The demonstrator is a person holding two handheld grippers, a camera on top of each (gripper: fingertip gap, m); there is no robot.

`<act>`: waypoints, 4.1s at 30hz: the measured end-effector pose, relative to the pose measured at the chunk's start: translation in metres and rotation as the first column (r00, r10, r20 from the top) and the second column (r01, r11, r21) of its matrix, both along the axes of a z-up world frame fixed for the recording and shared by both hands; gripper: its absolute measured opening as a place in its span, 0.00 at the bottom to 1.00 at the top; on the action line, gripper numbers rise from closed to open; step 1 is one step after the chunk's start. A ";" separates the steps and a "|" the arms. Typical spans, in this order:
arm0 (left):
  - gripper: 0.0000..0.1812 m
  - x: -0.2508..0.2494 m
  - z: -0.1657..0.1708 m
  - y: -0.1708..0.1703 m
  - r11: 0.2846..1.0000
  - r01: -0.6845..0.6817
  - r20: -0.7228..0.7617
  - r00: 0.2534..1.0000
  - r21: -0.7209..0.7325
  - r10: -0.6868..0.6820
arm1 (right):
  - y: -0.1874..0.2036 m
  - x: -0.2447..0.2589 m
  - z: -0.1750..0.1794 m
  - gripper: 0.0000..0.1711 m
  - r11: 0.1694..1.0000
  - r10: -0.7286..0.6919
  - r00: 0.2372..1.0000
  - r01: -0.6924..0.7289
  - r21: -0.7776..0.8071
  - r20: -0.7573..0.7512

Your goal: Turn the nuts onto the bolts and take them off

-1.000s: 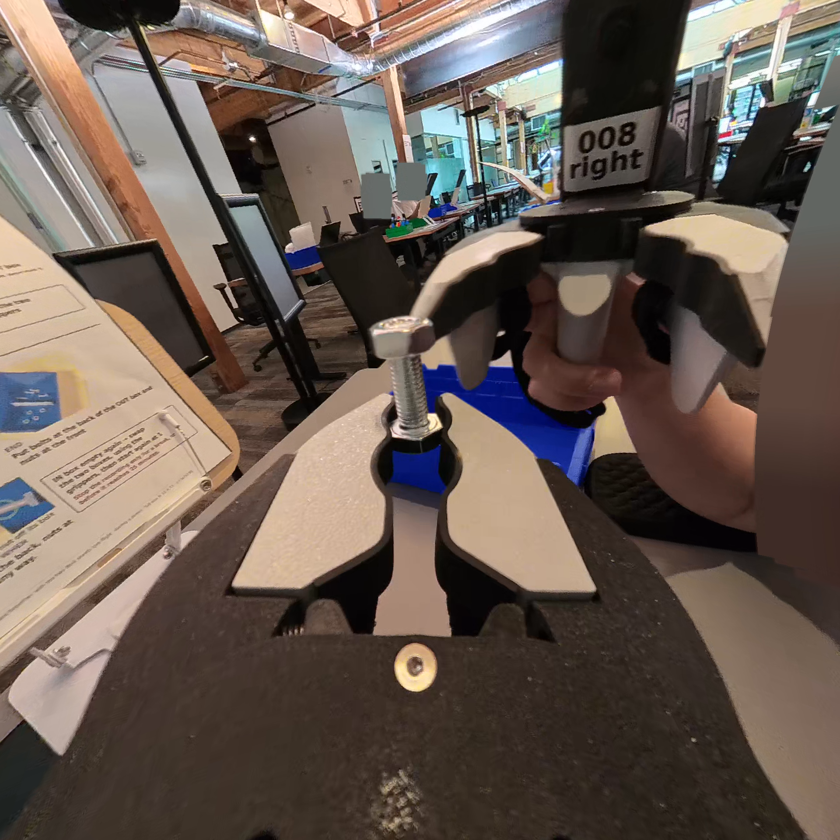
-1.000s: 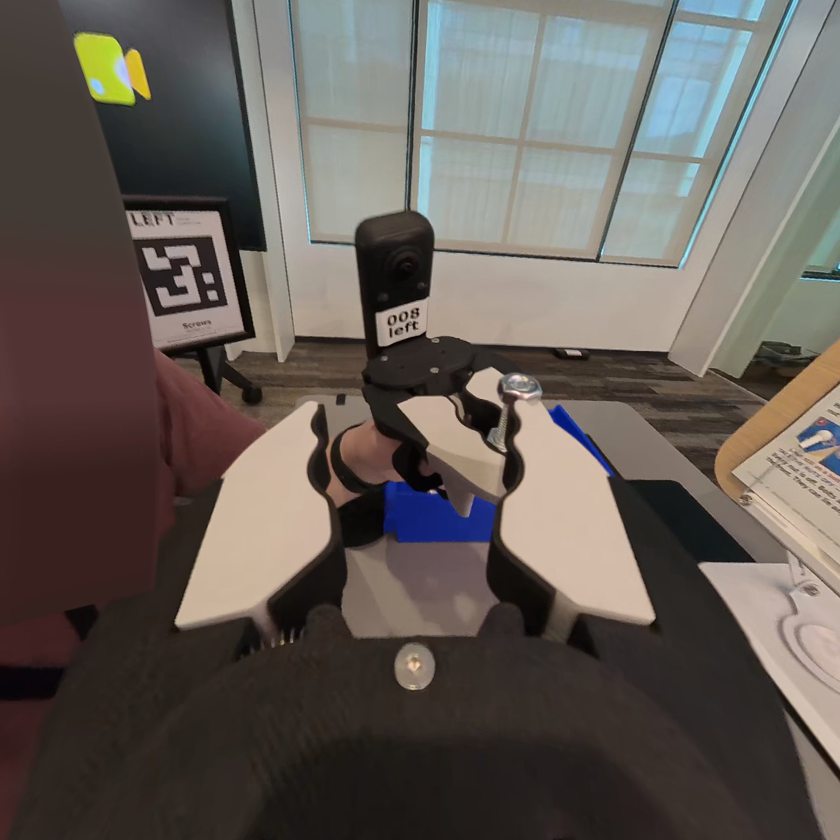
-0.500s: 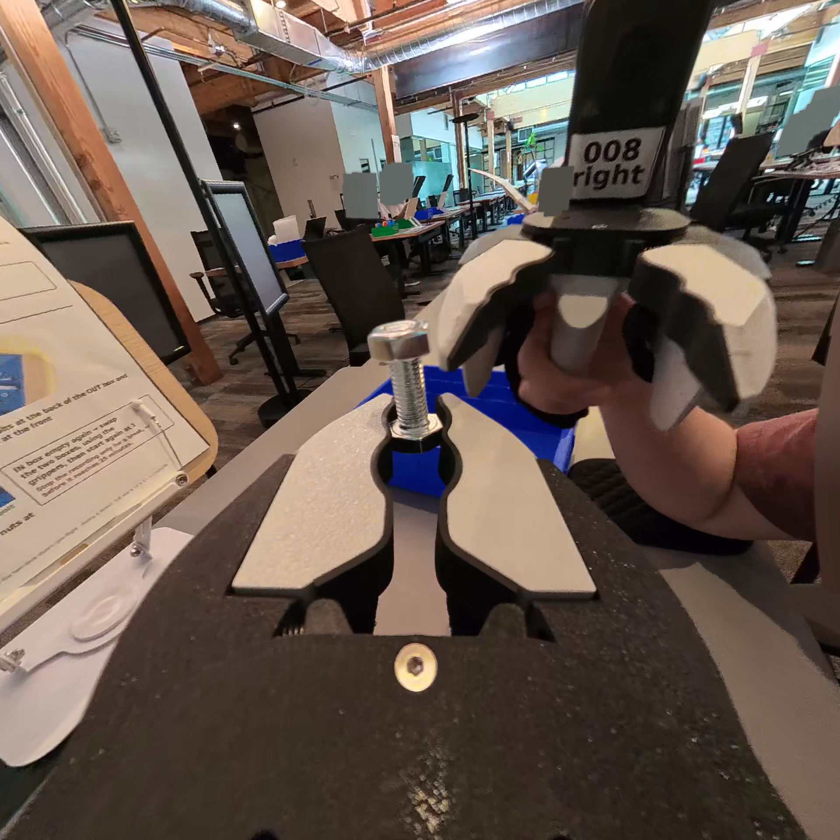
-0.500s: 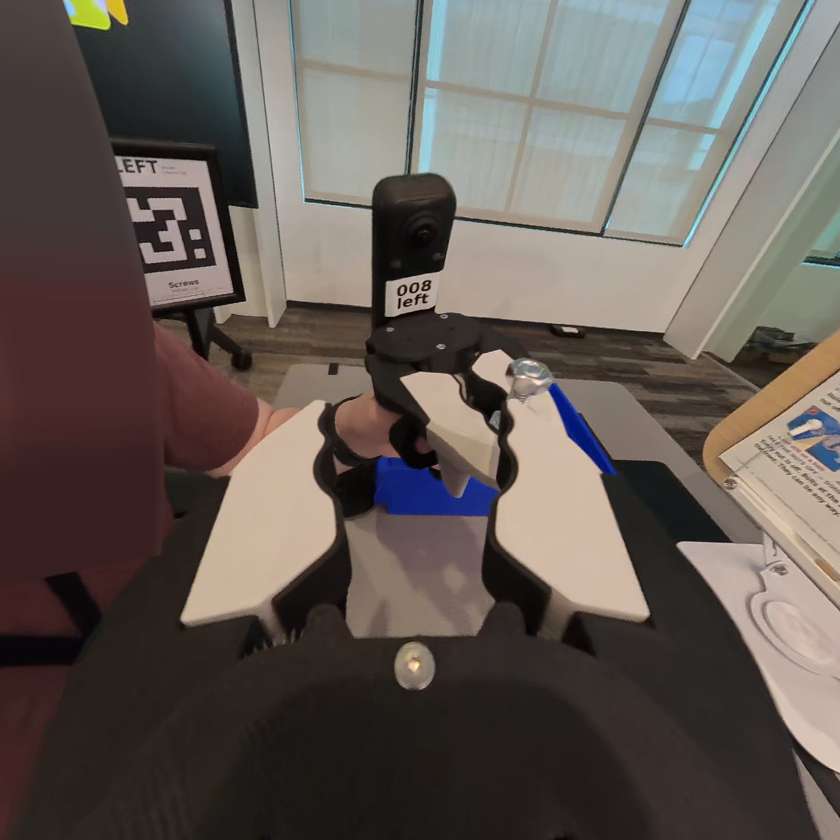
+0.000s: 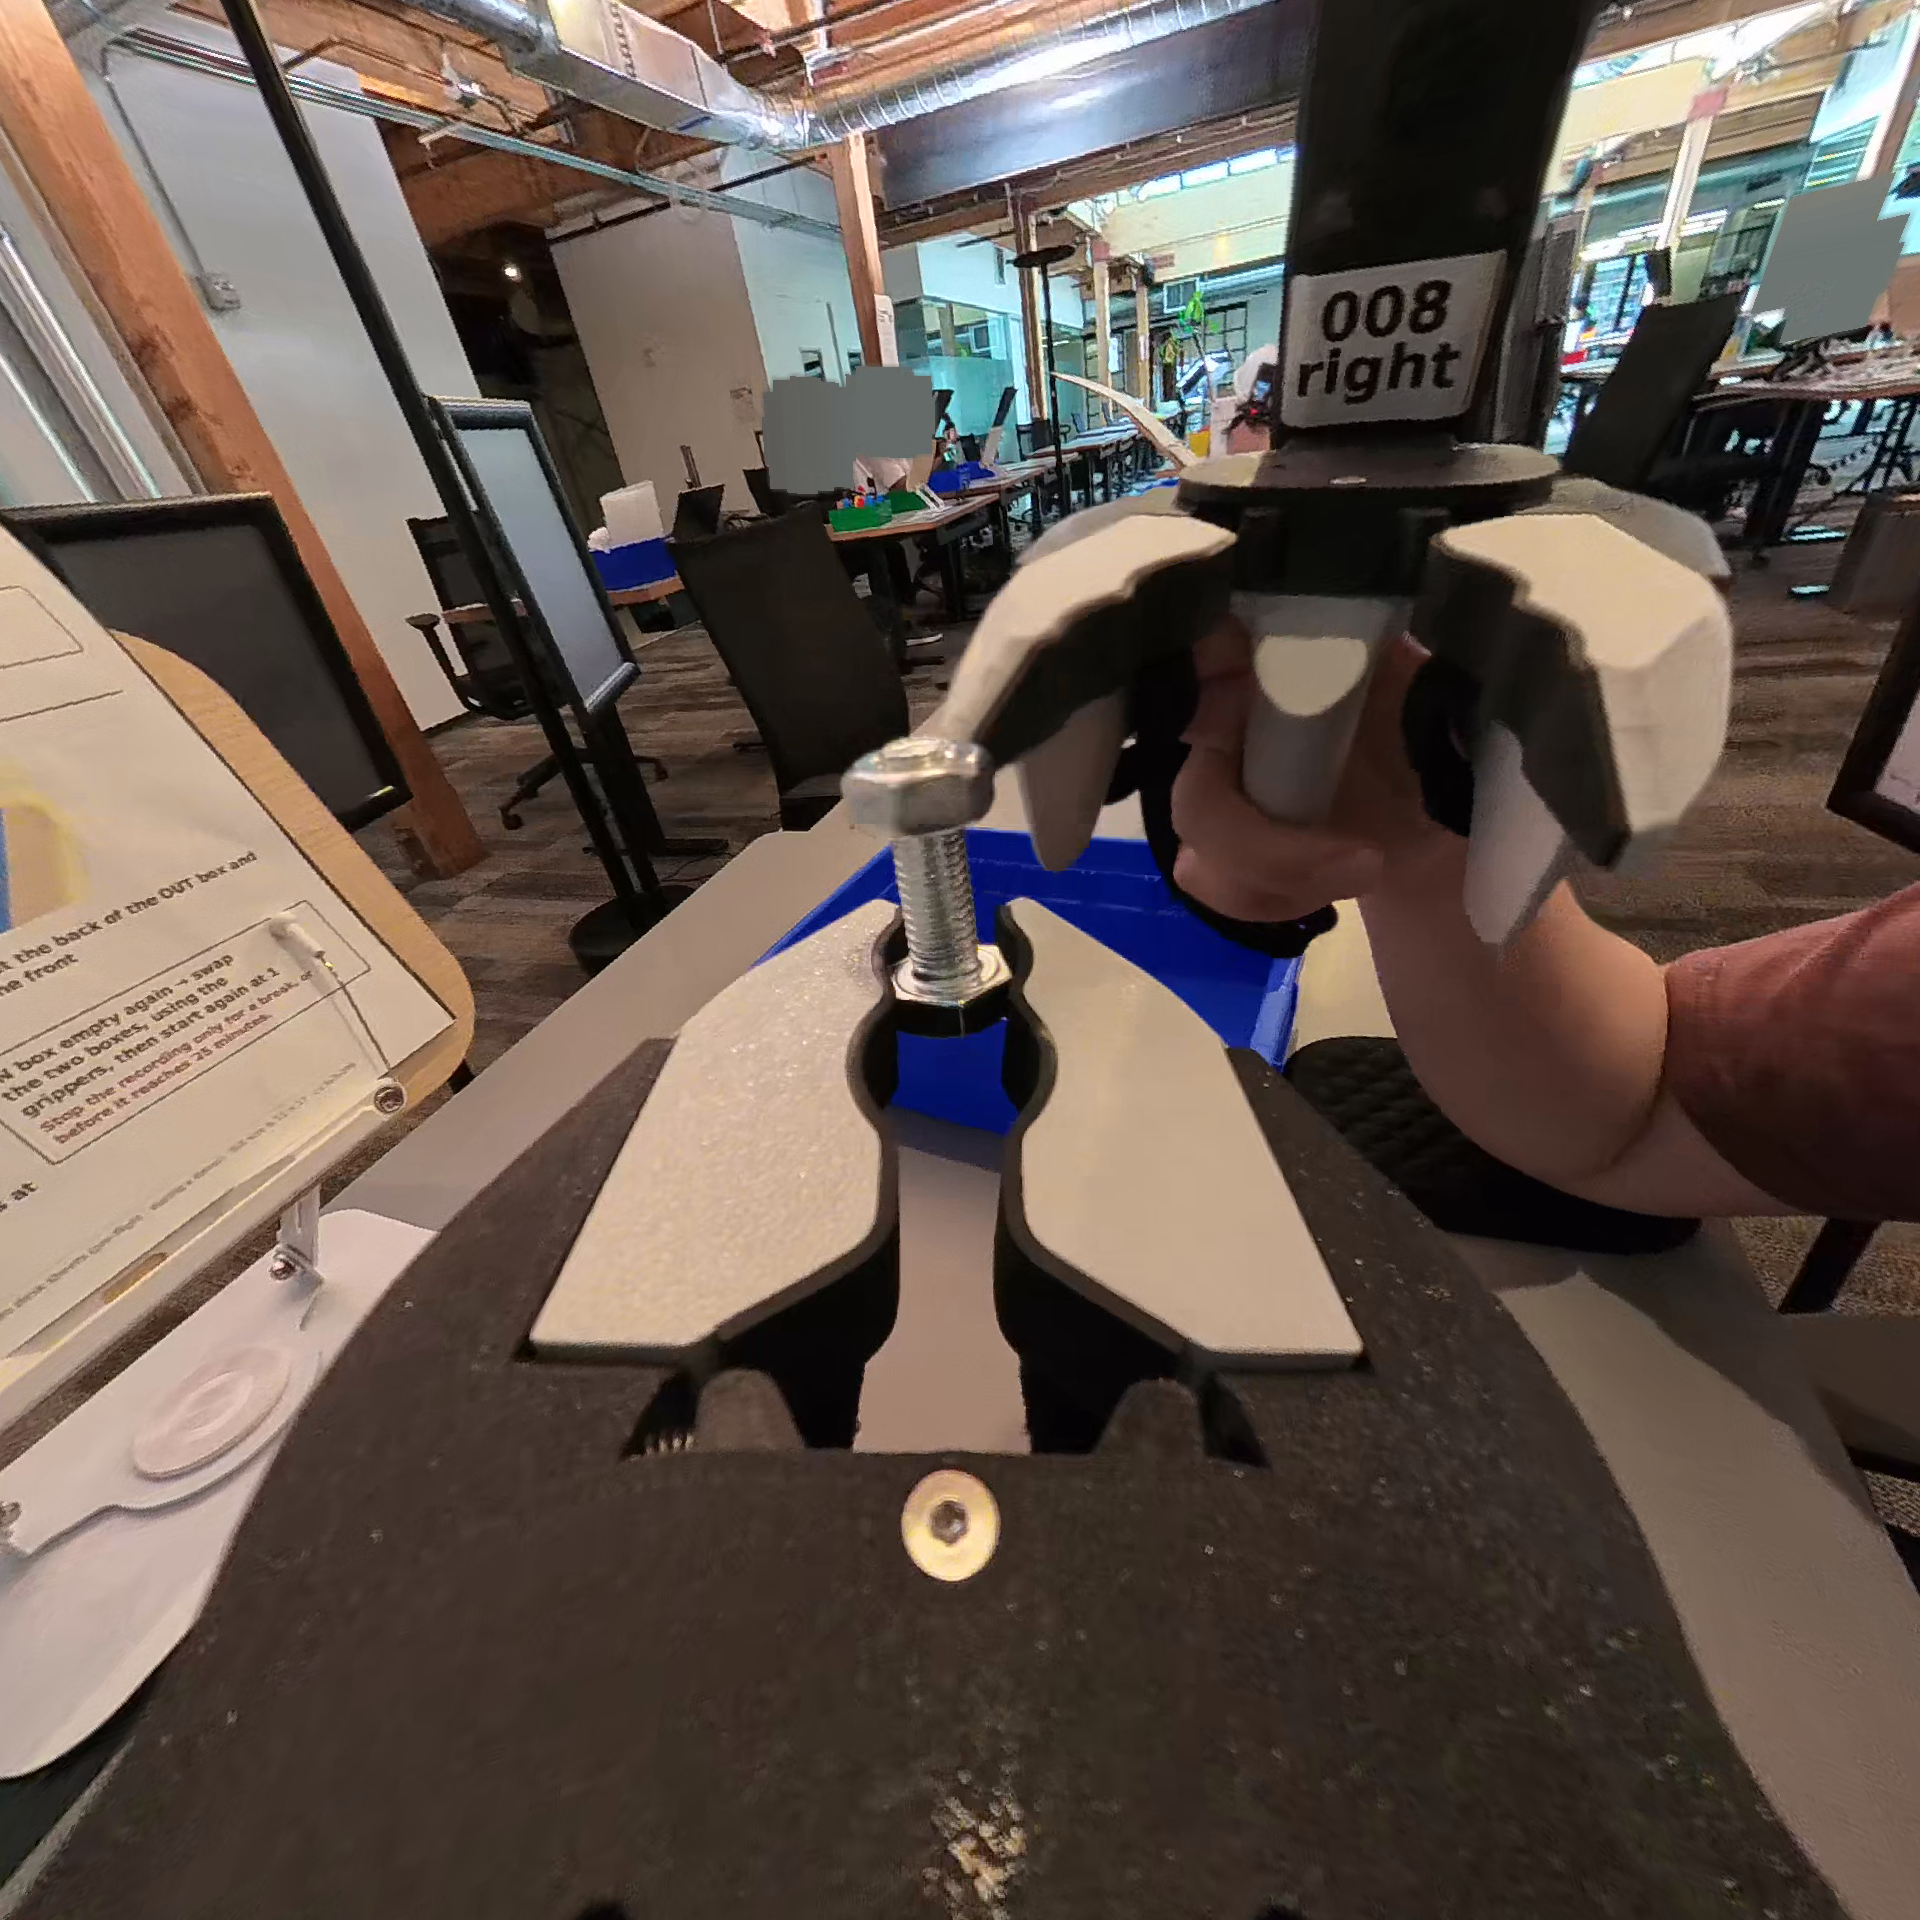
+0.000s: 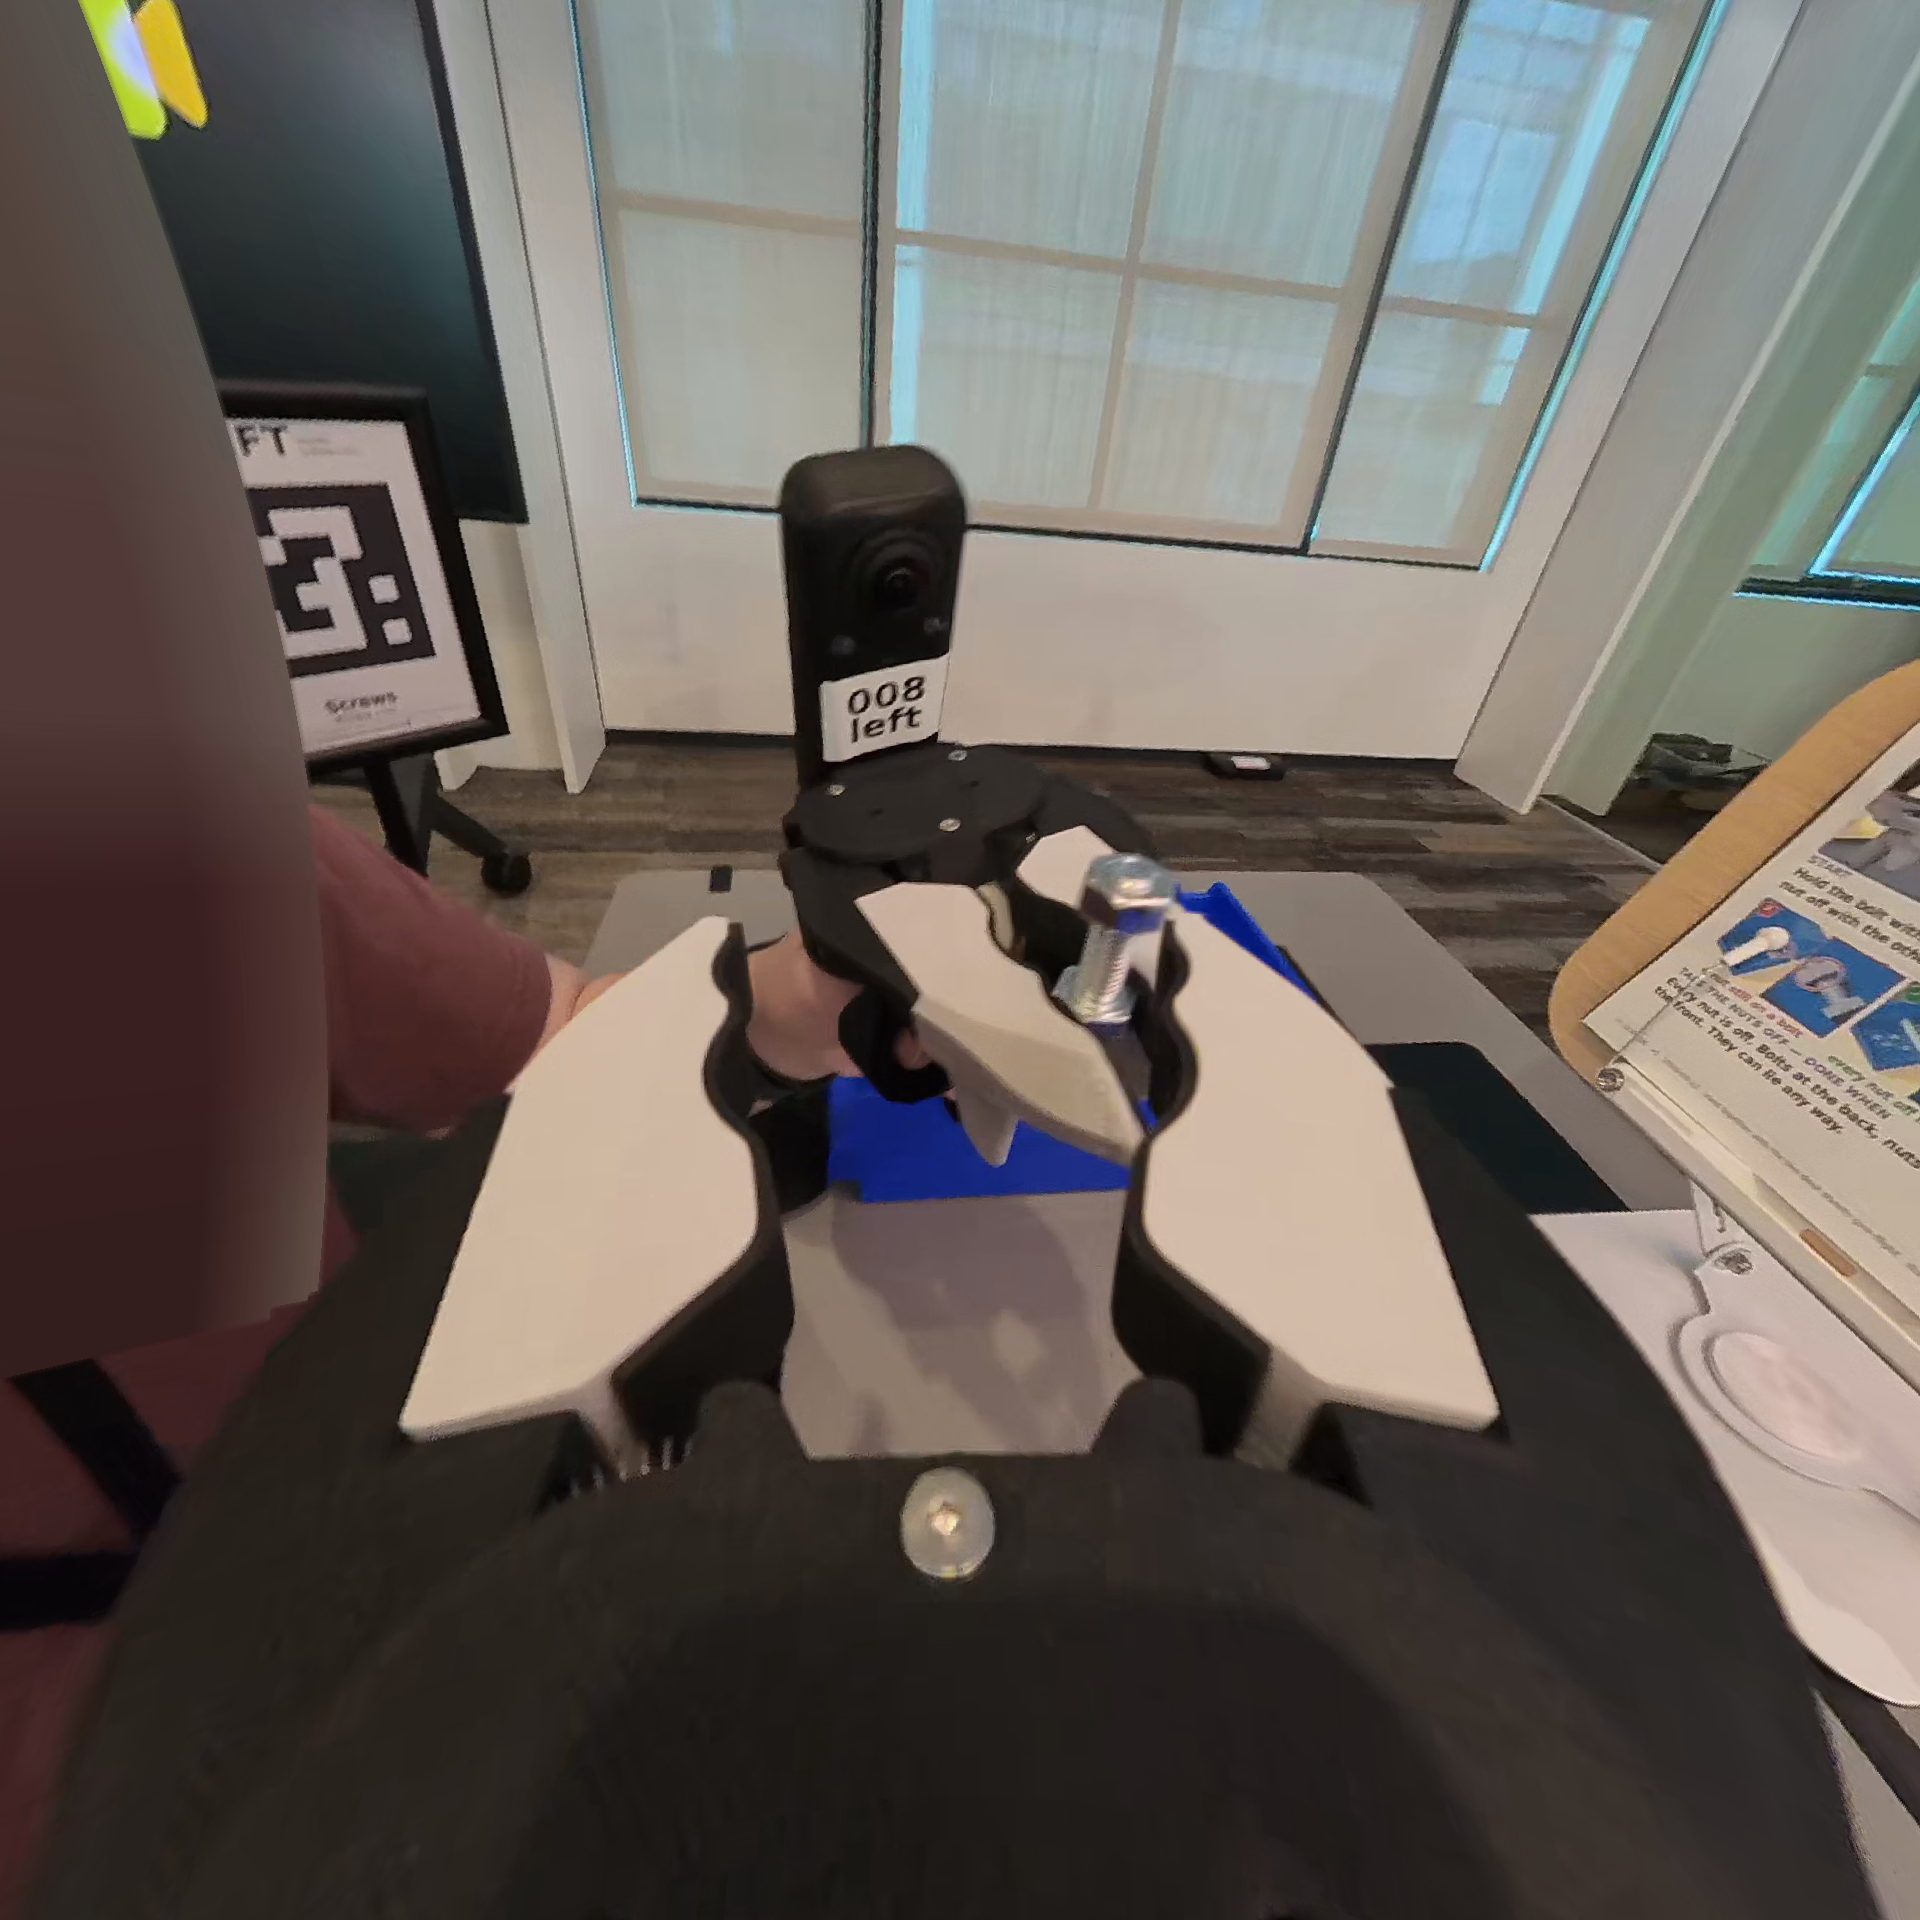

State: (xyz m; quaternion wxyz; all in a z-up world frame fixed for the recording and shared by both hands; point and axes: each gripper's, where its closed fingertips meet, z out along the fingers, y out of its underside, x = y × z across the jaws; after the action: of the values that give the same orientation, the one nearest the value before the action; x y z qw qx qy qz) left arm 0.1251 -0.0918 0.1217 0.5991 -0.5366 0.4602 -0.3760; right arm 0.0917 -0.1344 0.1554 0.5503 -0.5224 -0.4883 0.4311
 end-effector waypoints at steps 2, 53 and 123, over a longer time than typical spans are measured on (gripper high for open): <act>0.08 0.005 -0.001 -0.007 1.000 0.026 -0.005 1.000 0.009 -0.026 | 0.007 -0.003 0.000 0.50 0.999 -0.042 0.999 0.043 0.003 -0.022; 0.08 0.003 -0.005 0.001 0.995 0.051 0.006 0.999 -0.086 -0.051 | 0.035 -0.003 -0.015 0.15 0.981 -0.009 0.997 -0.006 -0.193 -0.075; 0.14 -0.127 -0.009 0.060 0.912 -0.400 -0.310 0.881 -0.085 0.358 | 0.142 0.296 -0.171 0.13 0.371 -0.465 0.317 0.917 -0.143 0.826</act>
State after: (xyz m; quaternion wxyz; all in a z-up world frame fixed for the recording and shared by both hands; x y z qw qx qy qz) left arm -0.0021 -0.0322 0.1129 0.5466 -0.7078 0.3994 -0.2018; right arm 0.3882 0.0076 -0.0151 0.2709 -0.9444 -0.1829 0.0359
